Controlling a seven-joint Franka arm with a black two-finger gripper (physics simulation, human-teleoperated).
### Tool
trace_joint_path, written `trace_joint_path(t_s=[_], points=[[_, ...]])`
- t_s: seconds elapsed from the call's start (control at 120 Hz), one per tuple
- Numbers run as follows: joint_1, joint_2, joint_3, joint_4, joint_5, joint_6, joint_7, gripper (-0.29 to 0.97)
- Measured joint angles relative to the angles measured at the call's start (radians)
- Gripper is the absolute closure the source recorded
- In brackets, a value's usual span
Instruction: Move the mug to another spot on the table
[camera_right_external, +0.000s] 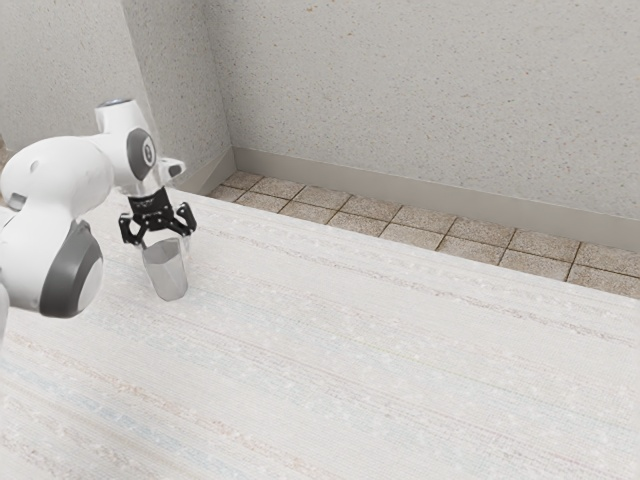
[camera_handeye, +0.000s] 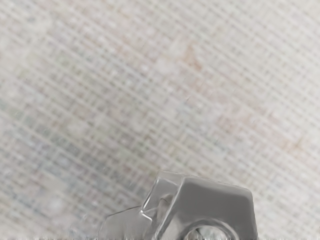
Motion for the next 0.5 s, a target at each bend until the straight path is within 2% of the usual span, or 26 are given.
trace_joint_path(t_s=[0.183, 0.5], points=[[0.0, 0.0, 0.021, -0.016, -0.02, -0.019, 0.004, 0.01], [0.0, 0.0, 0.023, -0.007, -0.027, -0.02, 0.009, 0.1]])
